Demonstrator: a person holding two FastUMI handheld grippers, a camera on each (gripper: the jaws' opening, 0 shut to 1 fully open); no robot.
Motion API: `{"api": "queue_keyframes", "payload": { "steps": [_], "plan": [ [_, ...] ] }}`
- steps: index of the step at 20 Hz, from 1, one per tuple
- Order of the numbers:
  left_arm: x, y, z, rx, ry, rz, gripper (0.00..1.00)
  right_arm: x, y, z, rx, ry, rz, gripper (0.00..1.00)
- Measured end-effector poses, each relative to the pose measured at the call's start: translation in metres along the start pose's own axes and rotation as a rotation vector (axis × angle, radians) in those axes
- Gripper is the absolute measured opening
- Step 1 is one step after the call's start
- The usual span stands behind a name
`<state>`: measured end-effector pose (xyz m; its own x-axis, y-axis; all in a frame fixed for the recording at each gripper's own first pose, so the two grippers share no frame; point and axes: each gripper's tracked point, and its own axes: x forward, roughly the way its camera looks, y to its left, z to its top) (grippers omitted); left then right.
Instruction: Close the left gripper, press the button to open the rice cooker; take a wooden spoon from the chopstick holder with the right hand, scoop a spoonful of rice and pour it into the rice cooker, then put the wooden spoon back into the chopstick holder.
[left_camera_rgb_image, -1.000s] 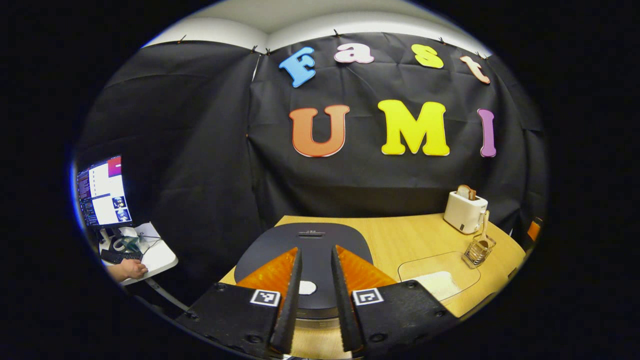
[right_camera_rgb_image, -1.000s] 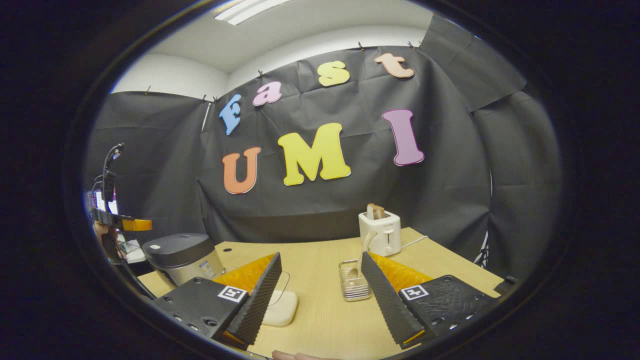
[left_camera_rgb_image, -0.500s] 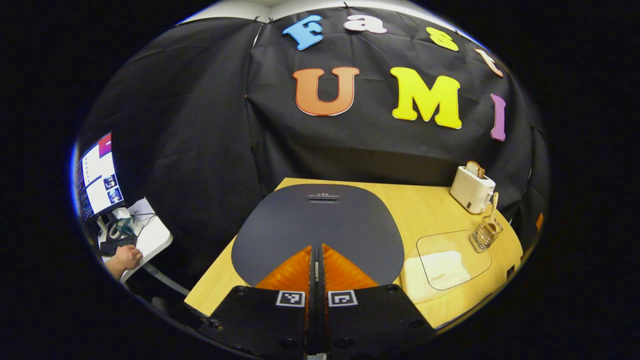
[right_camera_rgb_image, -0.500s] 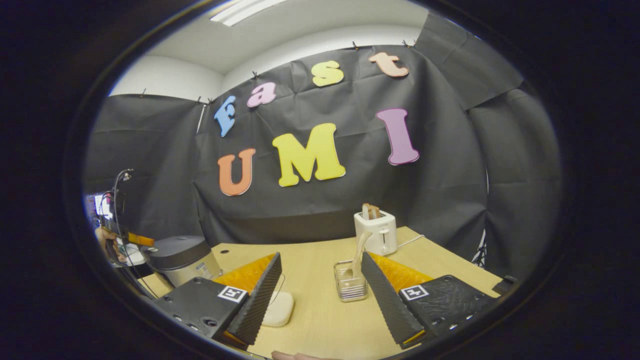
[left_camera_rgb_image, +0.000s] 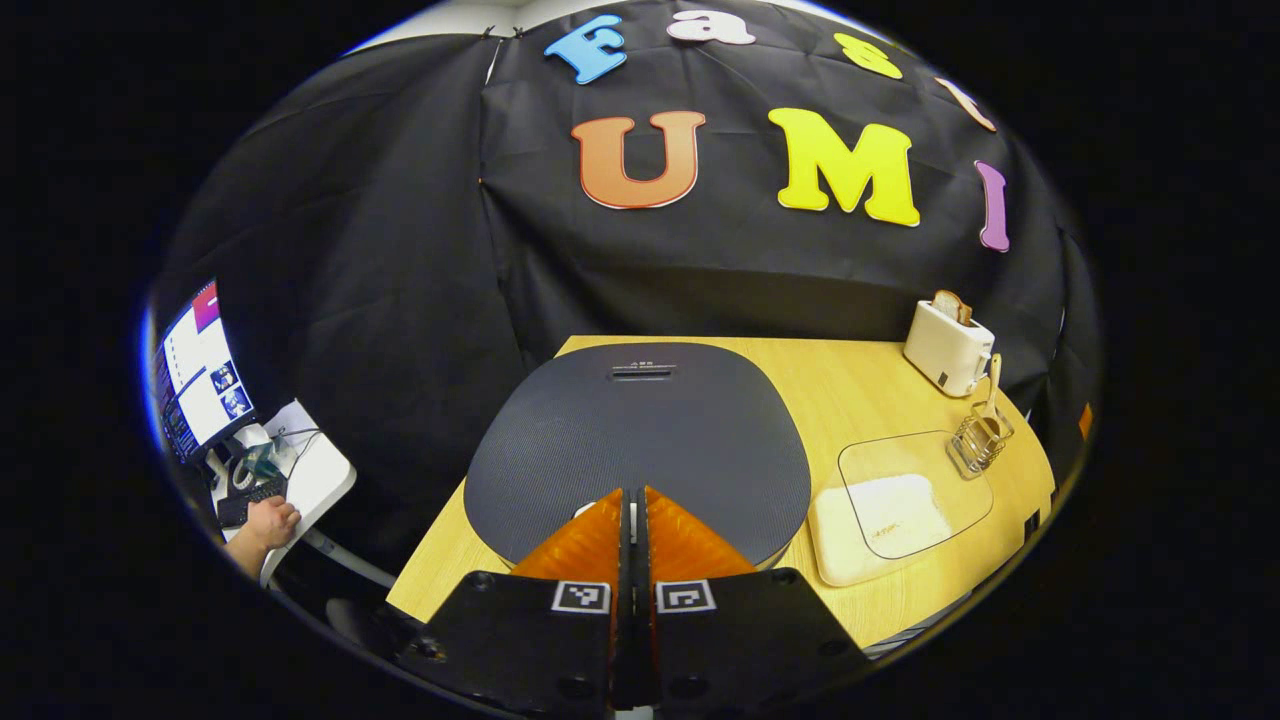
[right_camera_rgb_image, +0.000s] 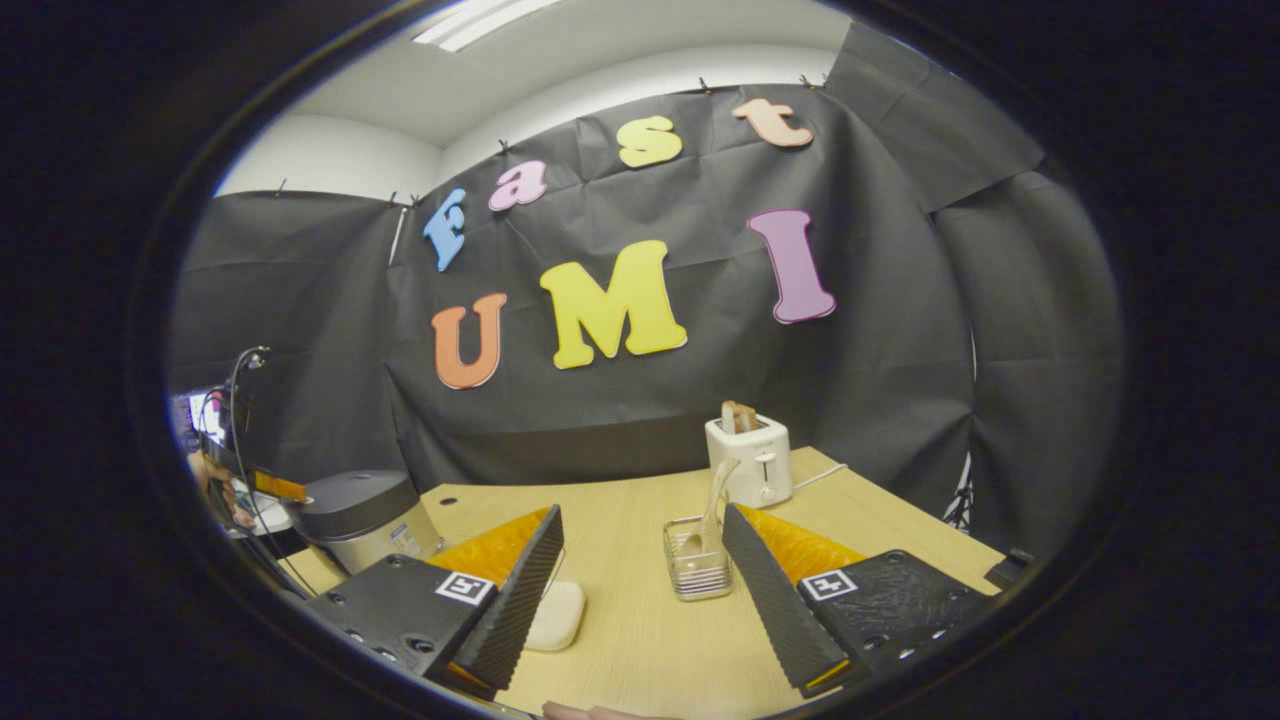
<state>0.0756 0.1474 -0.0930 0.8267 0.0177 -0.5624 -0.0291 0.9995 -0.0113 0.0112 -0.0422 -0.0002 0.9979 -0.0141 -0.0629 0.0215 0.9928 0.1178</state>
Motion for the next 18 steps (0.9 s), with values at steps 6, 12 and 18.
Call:
{"api": "queue_keyframes", "payload": {
  "steps": [6, 12, 18],
  "plan": [
    [-0.001, 0.002, -0.006, -0.040, 0.015, -0.044, 0.03, -0.001, 0.000, 0.003, 0.015, -0.002, 0.012, 0.95],
    [-0.016, 0.006, 0.017, -0.042, -0.099, 0.018, 0.03, 0.003, -0.014, 0.001, 0.030, 0.008, -0.020, 0.95],
    [-0.059, -0.003, 0.072, -0.034, -0.306, 0.062, 0.51, 0.007, -0.018, -0.002, 0.034, 0.025, -0.029, 0.95]
  ]
}}
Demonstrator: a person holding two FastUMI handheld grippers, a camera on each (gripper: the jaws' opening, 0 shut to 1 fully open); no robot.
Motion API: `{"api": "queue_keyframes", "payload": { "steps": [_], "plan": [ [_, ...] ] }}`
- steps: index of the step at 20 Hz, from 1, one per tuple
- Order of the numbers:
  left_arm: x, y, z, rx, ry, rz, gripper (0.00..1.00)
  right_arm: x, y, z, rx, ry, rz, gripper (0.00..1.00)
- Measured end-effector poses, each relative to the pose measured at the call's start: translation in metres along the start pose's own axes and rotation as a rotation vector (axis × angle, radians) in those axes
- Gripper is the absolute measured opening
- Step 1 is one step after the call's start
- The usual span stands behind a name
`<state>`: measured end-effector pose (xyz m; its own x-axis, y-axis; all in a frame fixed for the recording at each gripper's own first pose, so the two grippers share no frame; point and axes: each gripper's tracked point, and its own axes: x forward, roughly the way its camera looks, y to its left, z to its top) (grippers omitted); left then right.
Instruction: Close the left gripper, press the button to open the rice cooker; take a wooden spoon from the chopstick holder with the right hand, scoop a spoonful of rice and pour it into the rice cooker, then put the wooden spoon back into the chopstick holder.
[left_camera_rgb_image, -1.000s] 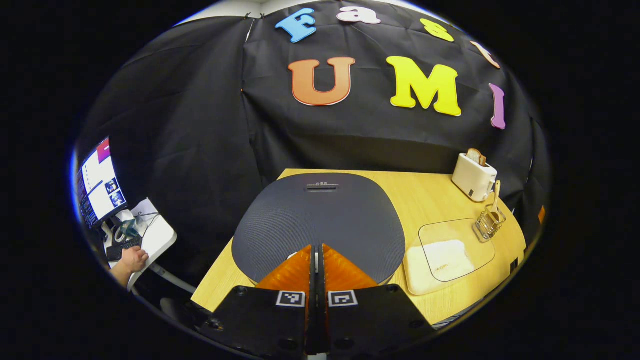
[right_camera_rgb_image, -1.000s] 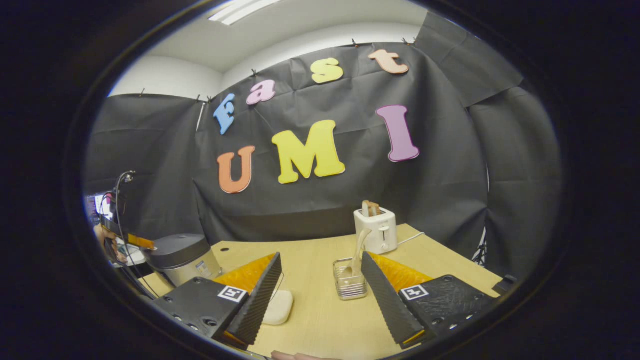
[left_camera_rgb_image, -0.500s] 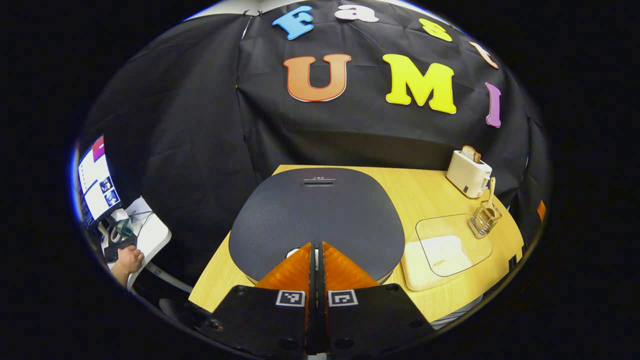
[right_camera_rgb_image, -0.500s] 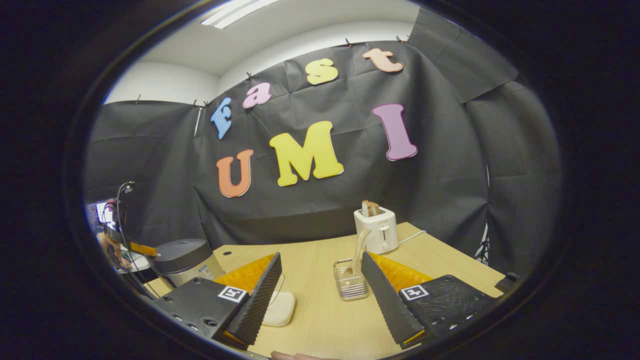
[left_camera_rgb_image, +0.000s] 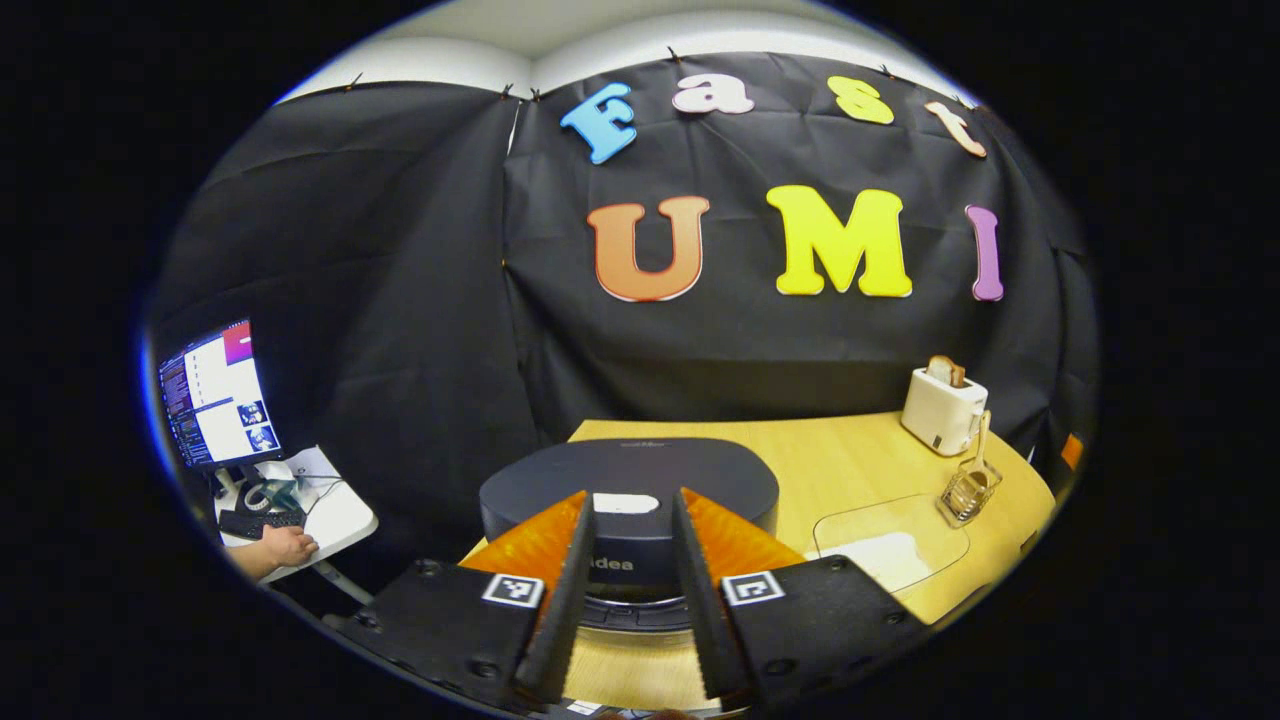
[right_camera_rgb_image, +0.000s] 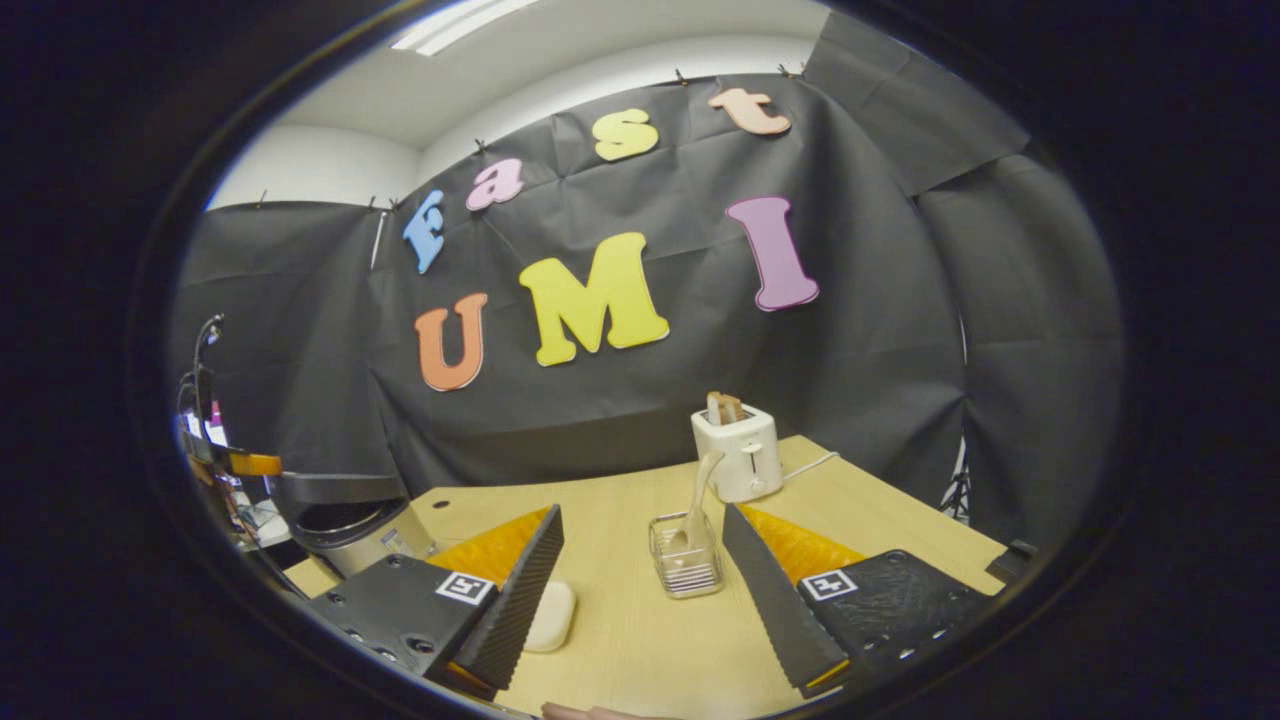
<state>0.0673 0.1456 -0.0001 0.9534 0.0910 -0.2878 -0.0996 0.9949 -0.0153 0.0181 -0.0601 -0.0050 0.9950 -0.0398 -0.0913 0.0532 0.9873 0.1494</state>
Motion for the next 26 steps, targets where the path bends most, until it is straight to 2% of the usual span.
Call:
{"api": "queue_keyframes", "payload": {
  "steps": [1, 2, 4, 5, 8, 9, 10, 11, 12, 14, 17, 19, 20, 21, 22, 24, 25, 26],
  "plan": [
    [-0.004, -0.001, 0.003, -0.012, -0.012, 0.000, 0.66, 0.001, 0.000, 0.000, -0.001, 0.002, 0.000, 0.95],
    [-0.008, -0.006, 0.001, -0.024, -0.010, -0.009, 0.76, 0.001, -0.002, -0.001, -0.001, 0.002, -0.002, 0.91],
    [-0.014, -0.007, -0.001, -0.028, -0.012, 0.004, 0.97, 0.002, -0.003, -0.002, 0.001, 0.006, -0.008, 0.91],
    [-0.017, -0.005, -0.001, -0.019, -0.022, 0.013, 0.98, 0.003, -0.003, -0.002, 0.001, 0.008, -0.009, 0.95],
    [-0.030, -0.014, -0.001, -0.008, -0.061, 0.015, 0.97, 0.007, -0.003, -0.005, -0.010, 0.015, -0.014, 0.95],
    [-0.034, -0.019, -0.002, -0.007, -0.070, 0.009, 0.98, 0.009, -0.004, -0.007, -0.016, 0.018, -0.018, 0.91],
    [-0.038, -0.024, -0.005, -0.002, -0.078, 0.000, 0.98, 0.011, -0.005, -0.009, -0.021, 0.020, -0.023, 0.95],
    [-0.043, -0.029, -0.007, 0.003, -0.086, -0.005, 0.98, 0.014, -0.007, -0.008, -0.025, 0.019, -0.028, 0.91],
    [-0.048, -0.033, -0.012, 0.012, -0.091, -0.010, 0.98, 0.018, -0.009, -0.010, -0.033, 0.014, -0.032, 0.95],
    [-0.058, -0.044, -0.022, 0.046, -0.096, -0.022, 0.98, 0.031, -0.017, -0.014, -0.047, 0.019, -0.055, 0.95],
    [-0.069, -0.062, -0.030, 0.094, -0.131, -0.037, 0.98, 0.062, -0.035, -0.016, -0.074, 0.039, -0.080, 0.95],
    [-0.072, -0.064, -0.036, 0.084, -0.135, -0.014, 0.99, 0.087, -0.047, -0.015, -0.073, 0.063, -0.095, 0.95],
    [-0.072, -0.067, -0.036, 0.066, -0.133, -0.008, 1.00, 0.102, -0.052, -0.017, -0.066, 0.080, -0.097, 0.91],
    [-0.071, -0.071, -0.035, 0.058, -0.142, -0.014, 0.99, 0.116, -0.054, -0.019, -0.054, 0.110, -0.094, 0.91],
    [-0.070, -0.077, -0.032, 0.061, -0.150, -0.023, 0.99, 0.132, -0.055, -0.024, -0.042, 0.145, -0.086, 0.96],
    [-0.069, -0.083, -0.031, 0.074, -0.165, -0.032, 0.99, 0.160, -0.058, -0.038, -0.036, 0.227, -0.073, 0.96],
    [-0.068, -0.089, -0.033, 0.076, -0.169, -0.049, 0.99, 0.175, -0.061, -0.044, -0.036, 0.261, -0.076, 0.92],
    [-0.068, -0.095, -0.035, 0.077, -0.165, -0.068, 0.99, 0.189, -0.067, -0.049, -0.033, 0.285, -0.093, 0.95]
  ]
}}
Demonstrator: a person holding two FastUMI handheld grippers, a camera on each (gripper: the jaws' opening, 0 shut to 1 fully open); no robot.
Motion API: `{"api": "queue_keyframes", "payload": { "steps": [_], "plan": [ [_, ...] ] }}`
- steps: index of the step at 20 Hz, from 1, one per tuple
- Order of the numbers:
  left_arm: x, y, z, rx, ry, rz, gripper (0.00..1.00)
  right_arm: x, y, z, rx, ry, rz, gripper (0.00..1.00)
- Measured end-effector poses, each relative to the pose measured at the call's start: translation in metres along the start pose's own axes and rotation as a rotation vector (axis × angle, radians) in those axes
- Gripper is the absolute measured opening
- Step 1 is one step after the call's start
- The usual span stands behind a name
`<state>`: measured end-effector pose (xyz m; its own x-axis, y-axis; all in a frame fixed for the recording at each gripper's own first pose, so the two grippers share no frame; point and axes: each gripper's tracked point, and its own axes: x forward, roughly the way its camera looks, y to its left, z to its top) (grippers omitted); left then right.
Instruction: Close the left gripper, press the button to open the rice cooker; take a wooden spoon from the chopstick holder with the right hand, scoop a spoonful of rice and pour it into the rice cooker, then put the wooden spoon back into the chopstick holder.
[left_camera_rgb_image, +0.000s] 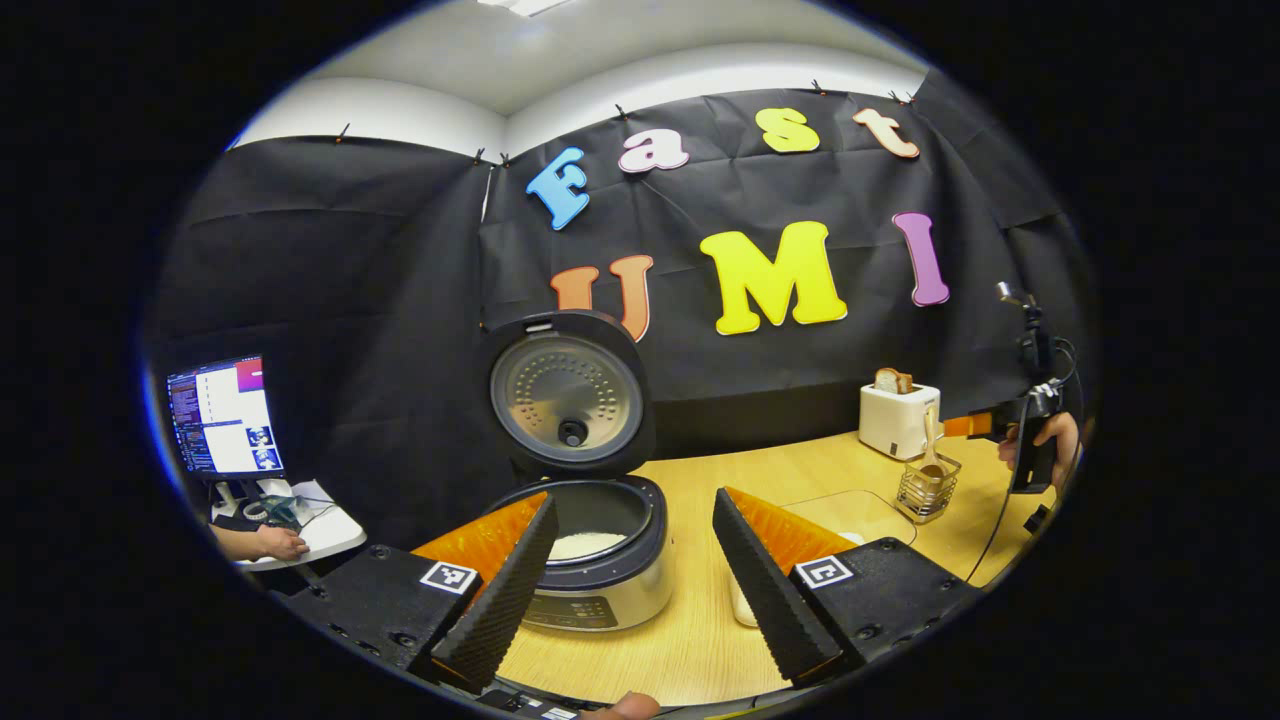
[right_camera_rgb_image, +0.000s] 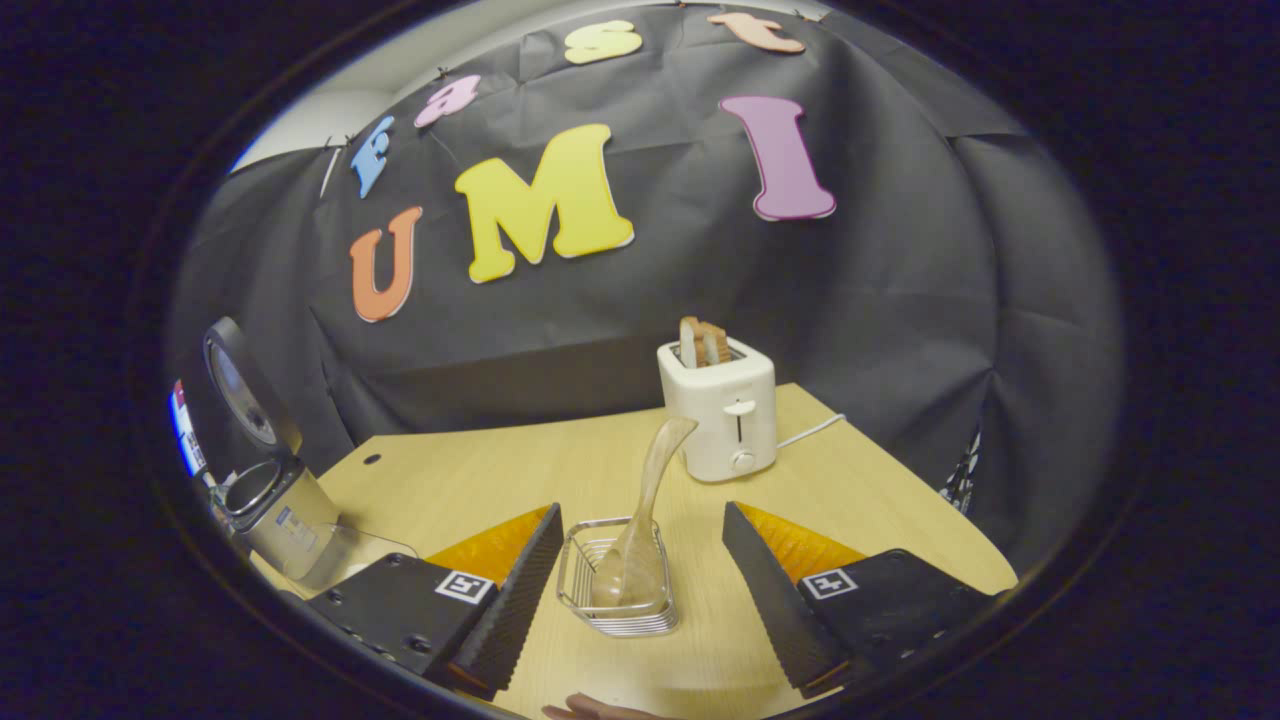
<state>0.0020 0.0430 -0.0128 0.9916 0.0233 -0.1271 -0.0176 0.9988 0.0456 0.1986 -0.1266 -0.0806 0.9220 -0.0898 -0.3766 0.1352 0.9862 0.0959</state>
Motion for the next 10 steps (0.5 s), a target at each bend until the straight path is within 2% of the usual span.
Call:
{"api": "queue_keyframes", "payload": {
  "steps": [3, 4, 5, 6, 7, 8, 9, 10],
  "plan": [
    [0.005, -0.006, -0.008, -0.004, 0.023, -0.026, 0.99, 0.041, 0.000, -0.002, 0.004, 0.064, -0.014, 0.96],
    [0.005, -0.003, -0.009, -0.003, 0.026, -0.023, 0.96, 0.053, 0.001, 0.000, 0.014, 0.076, -0.013, 0.91],
    [0.006, -0.002, -0.009, -0.007, 0.025, -0.023, 0.99, 0.063, 0.002, 0.001, 0.034, 0.087, -0.010, 0.92],
    [0.007, -0.002, -0.009, -0.016, 0.027, -0.025, 0.99, 0.073, 0.005, 0.001, 0.054, 0.104, -0.008, 0.96],
    [0.007, -0.002, -0.010, -0.026, 0.030, -0.026, 0.99, 0.082, 0.007, 0.001, 0.072, 0.125, -0.009, 0.95],
    [0.008, 0.000, -0.010, -0.031, 0.031, -0.026, 0.99, 0.089, 0.008, 0.000, 0.085, 0.136, -0.013, 0.88],
    [0.008, 0.002, -0.011, -0.033, 0.033, -0.023, 0.99, 0.096, 0.010, -0.001, 0.085, 0.147, -0.011, 0.87],
    [0.009, 0.007, -0.011, -0.033, 0.035, -0.017, 0.99, 0.100, 0.011, -0.002, 0.084, 0.152, -0.014, 0.90]
  ]
}}
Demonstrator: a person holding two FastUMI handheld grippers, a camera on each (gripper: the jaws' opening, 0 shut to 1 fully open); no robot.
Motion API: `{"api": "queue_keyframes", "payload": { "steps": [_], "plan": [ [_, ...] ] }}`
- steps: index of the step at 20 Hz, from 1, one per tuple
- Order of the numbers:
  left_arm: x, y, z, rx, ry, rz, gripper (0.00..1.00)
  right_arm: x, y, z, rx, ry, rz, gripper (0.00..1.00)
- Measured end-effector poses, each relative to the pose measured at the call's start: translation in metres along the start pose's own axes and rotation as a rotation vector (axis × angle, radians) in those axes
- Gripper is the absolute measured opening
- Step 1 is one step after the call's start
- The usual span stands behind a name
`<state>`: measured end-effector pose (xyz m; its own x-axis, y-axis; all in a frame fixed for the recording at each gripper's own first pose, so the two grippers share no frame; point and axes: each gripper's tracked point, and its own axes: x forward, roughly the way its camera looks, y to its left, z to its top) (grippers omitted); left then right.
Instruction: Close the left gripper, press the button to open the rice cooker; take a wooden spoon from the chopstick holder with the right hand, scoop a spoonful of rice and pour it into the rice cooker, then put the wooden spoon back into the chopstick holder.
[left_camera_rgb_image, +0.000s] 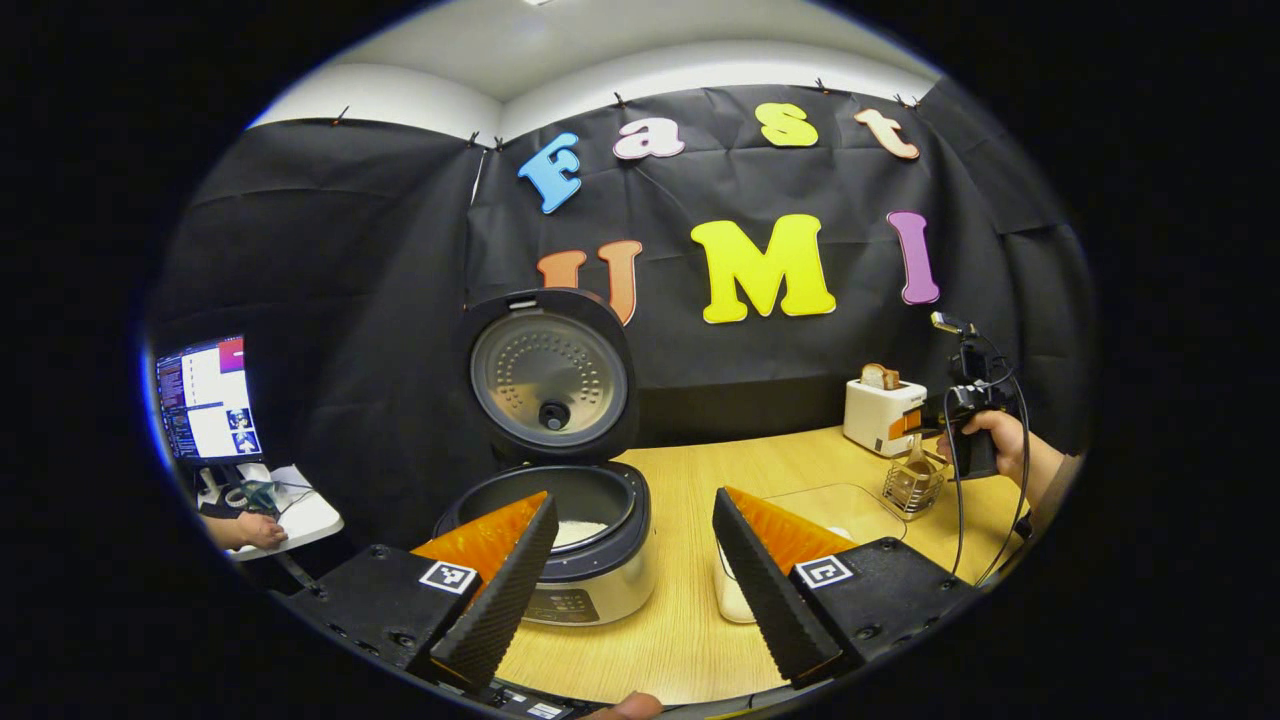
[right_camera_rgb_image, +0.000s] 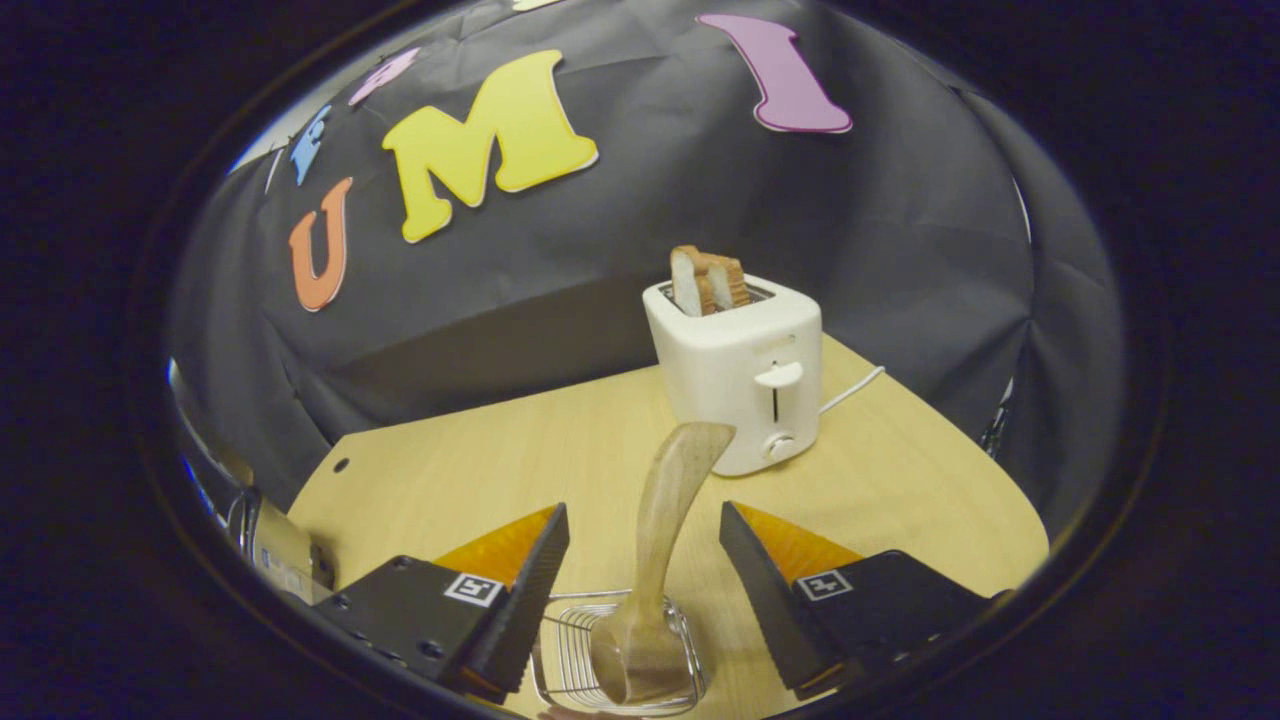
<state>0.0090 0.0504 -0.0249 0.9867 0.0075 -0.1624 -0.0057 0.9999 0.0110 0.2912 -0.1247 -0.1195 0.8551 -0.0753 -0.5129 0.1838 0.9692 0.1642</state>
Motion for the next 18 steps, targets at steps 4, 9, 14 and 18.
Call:
{"api": "queue_keyframes", "payload": {
  "steps": [4, 9, 14, 18],
  "plan": [
    [0.001, 0.006, -0.001, -0.015, 0.001, 0.017, 0.99, 0.014, 0.004, -0.002, -0.023, 0.009, 0.007, 0.55],
    [0.004, 0.005, -0.001, -0.015, 0.006, 0.022, 0.99, 0.006, 0.009, -0.003, -0.064, 0.002, 0.017, 0.13],
    [0.004, 0.000, -0.002, -0.003, 0.007, 0.015, 0.99, -0.036, 0.034, 0.006, -0.244, -0.122, 0.016, 0.13],
    [0.001, -0.002, 0.003, -0.010, -0.006, 0.006, 0.99, -0.069, 0.049, 0.016, -0.234, -0.176, 0.010, 0.08]
  ]
}}
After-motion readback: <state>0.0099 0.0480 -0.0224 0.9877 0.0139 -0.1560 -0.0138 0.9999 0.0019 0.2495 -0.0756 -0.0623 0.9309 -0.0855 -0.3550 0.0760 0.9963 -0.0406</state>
